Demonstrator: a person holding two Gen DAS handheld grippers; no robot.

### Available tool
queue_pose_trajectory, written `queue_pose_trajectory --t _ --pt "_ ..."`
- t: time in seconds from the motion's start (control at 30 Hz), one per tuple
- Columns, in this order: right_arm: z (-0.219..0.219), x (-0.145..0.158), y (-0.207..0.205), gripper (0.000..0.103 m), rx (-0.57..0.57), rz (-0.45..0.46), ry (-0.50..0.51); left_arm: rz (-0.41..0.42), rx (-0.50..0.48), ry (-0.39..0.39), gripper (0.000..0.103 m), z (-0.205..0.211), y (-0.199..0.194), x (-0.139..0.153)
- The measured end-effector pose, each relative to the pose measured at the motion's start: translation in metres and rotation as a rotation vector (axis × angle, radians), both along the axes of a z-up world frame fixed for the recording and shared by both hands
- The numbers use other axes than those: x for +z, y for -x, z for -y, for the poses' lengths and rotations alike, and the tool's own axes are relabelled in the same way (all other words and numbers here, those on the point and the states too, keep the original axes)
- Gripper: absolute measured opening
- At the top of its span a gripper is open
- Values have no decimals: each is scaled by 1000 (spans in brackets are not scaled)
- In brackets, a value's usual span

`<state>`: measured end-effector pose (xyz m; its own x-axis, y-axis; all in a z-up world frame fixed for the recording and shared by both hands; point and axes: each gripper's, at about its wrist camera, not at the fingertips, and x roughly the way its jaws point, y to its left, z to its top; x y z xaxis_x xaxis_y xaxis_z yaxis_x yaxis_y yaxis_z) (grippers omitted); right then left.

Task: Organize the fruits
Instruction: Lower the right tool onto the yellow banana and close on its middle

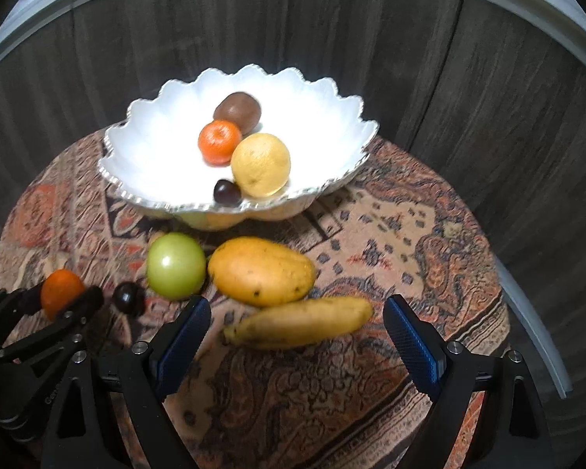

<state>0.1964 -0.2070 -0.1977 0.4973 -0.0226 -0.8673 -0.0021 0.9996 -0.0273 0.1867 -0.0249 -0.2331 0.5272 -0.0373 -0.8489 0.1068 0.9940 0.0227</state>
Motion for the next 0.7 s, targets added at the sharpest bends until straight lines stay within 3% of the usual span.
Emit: queue_pose_trajectory --t 0.27,0.57,0.7 --pt "11 2 -5 91 203 -77 -3 8 12 -5 45 29 13 18" --pt "4 -8 -29 90 576 -253 148 -9 88 29 45 48 18 35" --pt "-8 -15 -34 82 730 -299 222 -44 92 46 45 54 18 34"
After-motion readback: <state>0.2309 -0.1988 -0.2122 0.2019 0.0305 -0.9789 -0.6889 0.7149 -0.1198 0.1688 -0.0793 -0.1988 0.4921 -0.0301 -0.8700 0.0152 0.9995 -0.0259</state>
